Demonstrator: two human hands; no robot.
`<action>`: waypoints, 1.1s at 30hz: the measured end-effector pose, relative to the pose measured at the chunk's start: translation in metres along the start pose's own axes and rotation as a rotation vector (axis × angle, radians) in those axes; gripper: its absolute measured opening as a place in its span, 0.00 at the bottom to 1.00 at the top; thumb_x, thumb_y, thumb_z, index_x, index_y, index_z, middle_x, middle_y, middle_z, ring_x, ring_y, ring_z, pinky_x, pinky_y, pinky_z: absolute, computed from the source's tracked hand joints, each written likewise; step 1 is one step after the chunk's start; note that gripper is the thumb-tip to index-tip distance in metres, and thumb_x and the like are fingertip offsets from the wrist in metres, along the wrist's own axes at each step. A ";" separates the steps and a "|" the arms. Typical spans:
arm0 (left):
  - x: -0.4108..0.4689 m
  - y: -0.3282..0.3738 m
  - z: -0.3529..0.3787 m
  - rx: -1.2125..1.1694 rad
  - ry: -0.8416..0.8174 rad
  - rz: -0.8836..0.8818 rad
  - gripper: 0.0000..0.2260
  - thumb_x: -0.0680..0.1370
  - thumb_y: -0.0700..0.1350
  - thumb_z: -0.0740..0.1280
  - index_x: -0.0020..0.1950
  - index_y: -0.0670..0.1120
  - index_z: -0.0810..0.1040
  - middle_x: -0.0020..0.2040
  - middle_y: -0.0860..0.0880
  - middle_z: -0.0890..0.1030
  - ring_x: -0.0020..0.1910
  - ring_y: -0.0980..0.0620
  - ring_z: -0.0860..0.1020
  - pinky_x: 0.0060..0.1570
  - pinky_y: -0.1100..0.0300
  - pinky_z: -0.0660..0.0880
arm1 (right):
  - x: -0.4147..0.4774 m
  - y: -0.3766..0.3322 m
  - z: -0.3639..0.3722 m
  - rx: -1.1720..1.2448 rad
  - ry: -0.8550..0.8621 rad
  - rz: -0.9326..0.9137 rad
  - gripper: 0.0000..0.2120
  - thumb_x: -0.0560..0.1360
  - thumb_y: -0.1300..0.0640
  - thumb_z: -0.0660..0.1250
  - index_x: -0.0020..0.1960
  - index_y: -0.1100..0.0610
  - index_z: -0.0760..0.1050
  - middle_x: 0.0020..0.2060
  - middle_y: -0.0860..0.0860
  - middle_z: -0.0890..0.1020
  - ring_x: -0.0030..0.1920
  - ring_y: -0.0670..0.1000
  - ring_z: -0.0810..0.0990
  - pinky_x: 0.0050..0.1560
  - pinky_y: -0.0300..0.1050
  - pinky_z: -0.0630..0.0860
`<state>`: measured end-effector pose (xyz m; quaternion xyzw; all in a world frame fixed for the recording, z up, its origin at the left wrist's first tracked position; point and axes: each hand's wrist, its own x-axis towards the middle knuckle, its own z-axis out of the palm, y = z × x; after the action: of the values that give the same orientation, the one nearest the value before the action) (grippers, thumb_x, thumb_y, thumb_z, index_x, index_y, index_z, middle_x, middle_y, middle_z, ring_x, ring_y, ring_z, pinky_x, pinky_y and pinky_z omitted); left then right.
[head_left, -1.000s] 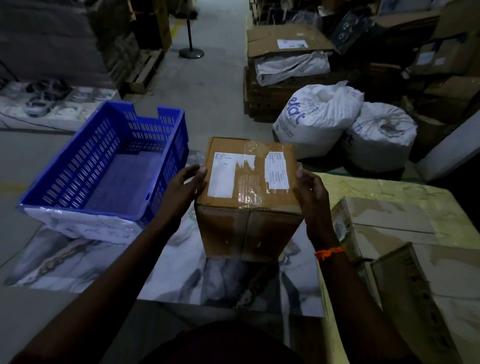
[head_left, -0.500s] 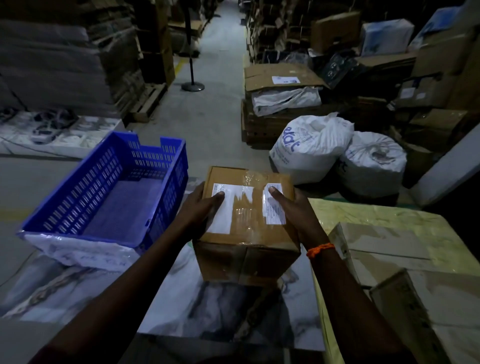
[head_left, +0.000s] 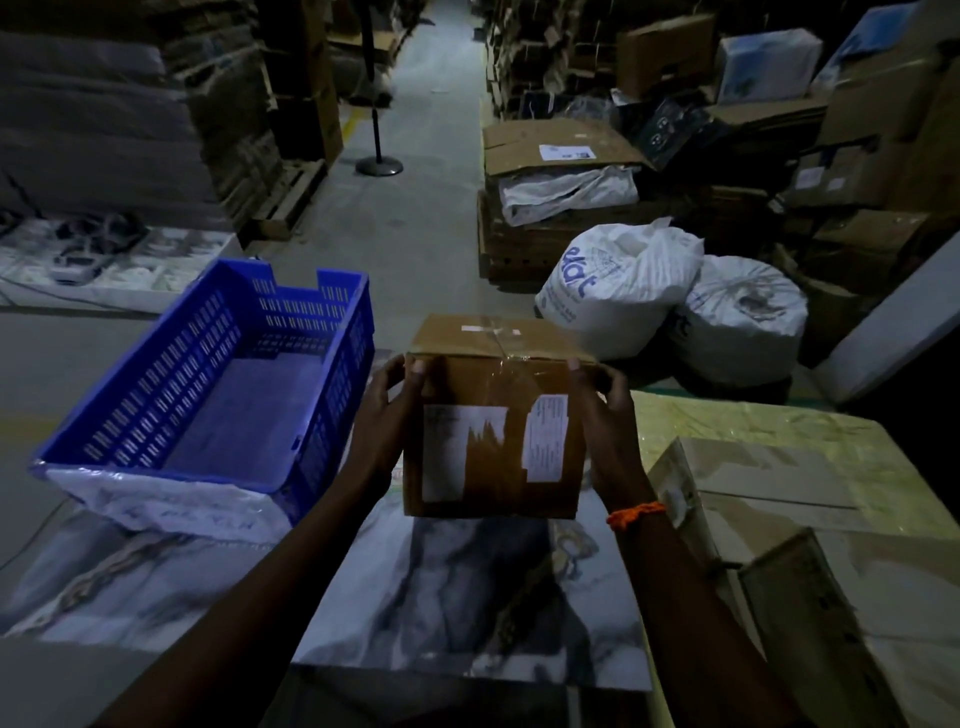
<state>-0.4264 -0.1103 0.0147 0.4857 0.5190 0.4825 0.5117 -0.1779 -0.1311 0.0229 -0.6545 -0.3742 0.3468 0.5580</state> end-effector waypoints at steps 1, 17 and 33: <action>-0.003 -0.007 -0.001 0.009 0.007 -0.013 0.29 0.73 0.76 0.64 0.70 0.64 0.74 0.68 0.57 0.77 0.68 0.55 0.75 0.66 0.41 0.74 | -0.005 0.006 0.001 -0.005 0.007 0.001 0.27 0.77 0.36 0.70 0.68 0.51 0.74 0.60 0.47 0.82 0.60 0.48 0.81 0.54 0.43 0.77; -0.074 -0.083 -0.028 0.054 0.014 -0.238 0.19 0.81 0.57 0.68 0.71 0.60 0.74 0.62 0.55 0.75 0.62 0.52 0.77 0.57 0.53 0.79 | -0.088 0.105 -0.015 -0.005 0.018 0.129 0.12 0.78 0.43 0.73 0.55 0.48 0.85 0.51 0.48 0.87 0.53 0.47 0.85 0.55 0.50 0.82; -0.110 -0.109 -0.043 0.250 -0.035 -0.245 0.25 0.74 0.66 0.72 0.69 0.60 0.75 0.60 0.55 0.81 0.58 0.55 0.81 0.52 0.54 0.82 | -0.111 0.135 -0.039 -0.268 -0.002 0.153 0.31 0.71 0.29 0.70 0.65 0.49 0.79 0.57 0.50 0.82 0.57 0.47 0.82 0.57 0.53 0.83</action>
<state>-0.4705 -0.2266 -0.0866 0.4871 0.6214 0.3398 0.5110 -0.1831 -0.2598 -0.1012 -0.7494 -0.3664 0.3360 0.4373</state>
